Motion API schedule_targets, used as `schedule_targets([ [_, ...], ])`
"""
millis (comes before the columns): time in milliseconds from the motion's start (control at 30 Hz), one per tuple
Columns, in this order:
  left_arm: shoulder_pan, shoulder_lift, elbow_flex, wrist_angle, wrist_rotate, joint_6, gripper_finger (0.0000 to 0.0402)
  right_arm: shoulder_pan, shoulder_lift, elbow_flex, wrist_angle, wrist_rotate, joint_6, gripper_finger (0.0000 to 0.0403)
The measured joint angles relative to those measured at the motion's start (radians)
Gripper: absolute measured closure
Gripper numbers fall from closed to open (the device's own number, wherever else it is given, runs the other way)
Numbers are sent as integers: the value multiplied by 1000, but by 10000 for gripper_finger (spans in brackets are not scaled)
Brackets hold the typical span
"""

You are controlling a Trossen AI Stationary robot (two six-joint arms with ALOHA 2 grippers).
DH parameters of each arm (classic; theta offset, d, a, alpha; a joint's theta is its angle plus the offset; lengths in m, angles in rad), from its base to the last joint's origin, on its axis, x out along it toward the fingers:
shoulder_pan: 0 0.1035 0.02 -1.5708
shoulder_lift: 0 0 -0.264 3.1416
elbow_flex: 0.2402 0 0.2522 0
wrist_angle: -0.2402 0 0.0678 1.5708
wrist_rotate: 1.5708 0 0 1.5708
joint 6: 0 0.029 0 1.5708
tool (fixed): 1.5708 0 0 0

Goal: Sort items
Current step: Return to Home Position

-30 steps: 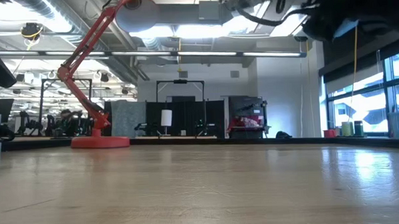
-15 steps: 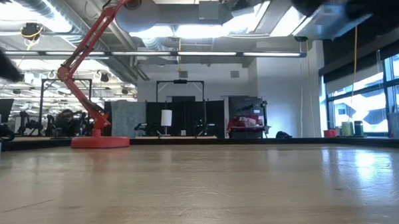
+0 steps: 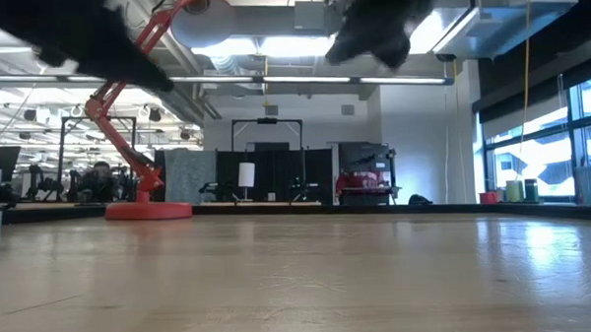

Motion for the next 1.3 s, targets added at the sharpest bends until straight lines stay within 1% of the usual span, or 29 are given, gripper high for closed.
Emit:
schedule_targets([
  [67, 43, -40, -29, 0, -63, 46, 395, -37, -32, -103, 126, -51, -47, 401],
  [100, 70, -64, -48, 0, -77, 66, 398, -55, -51, -154, 198, -75, -70, 401],
  [233, 179, -180, -146, 10, -74, 159, 399, -104, -161, -336, 458, -168, -178, 401],
  [300, 236, -239, -192, 29, -58, 221, 399, -119, -232, -417, 545, -186, -244, 401],
  [400, 334, -307, -239, 136, 5, 428, 399, -122, -347, -532, 630, -185, -323, 401],
  [467, 400, -336, -271, 264, 79, 611, 400, -121, -423, -600, 682, -176, -357, 401],
  [533, 467, -349, -294, 438, 186, 813, 400, -115, -500, -653, 728, -175, -374, 401],
  [633, 543, -355, -339, 761, 391, 1095, 400, -110, -606, -707, 732, -180, -373, 401],
  [667, 560, -355, -355, 873, 460, 1158, 400, -110, -645, -719, 712, -188, -356, 401],
  [733, 580, -363, -387, 1046, 528, 1224, 400, -109, -730, -721, 628, -197, -318, 401],
  [833, 572, -422, -452, 1170, 533, 1286, 400, -97, -859, -720, 495, -185, -283, 401],
  [933, 555, -539, -541, 1223, 551, 1299, 400, -83, -955, -720, 440, -155, -331, 401],
  [1000, 545, -633, -613, 1270, 570, 1307, 400, -82, -993, -720, 421, -147, -370, 400],
  [1167, 531, -866, -787, 1434, 639, 1356, 400, -110, -1012, -720, 403, -155, -402, 400],
  [1233, 531, -940, -841, 1475, 642, 1381, 400, -130, -1000, -742, 439, -175, -399, 400],
  [1300, 531, -1001, -879, 1485, 623, 1408, 400, -156, -993, -786, 503, -210, -379, 400],
])
